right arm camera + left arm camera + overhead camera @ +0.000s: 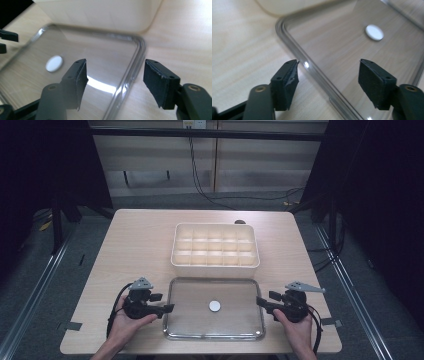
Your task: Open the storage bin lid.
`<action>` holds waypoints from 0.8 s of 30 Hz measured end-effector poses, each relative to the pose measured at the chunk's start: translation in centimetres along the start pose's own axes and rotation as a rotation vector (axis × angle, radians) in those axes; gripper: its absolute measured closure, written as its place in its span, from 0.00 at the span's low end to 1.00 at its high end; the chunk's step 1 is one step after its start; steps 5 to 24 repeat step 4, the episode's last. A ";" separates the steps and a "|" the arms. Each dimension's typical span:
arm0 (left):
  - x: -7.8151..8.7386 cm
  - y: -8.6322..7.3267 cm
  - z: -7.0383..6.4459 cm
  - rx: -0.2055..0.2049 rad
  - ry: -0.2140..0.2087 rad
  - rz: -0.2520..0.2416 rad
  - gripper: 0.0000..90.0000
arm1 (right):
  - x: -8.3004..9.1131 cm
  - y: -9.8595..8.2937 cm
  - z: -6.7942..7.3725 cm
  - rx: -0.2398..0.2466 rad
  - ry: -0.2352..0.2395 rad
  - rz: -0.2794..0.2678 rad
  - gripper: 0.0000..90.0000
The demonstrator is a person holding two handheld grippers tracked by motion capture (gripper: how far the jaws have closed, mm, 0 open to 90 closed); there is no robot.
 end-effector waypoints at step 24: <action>2.0 0.1 -0.7 -0.047 0.003 -0.087 0.34 | 1.7 0.3 0.1 0.043 0.000 -0.073 0.36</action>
Point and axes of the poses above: each handheld gripper's, and its own axes: x roughly backward along the jaws, y roughly out of its top, z roughly to its left, the point moved 3 cm from there along -x, roughly forward along the jaws, and after that the axes turned 4 degrees about x, right-handed, at the moved point
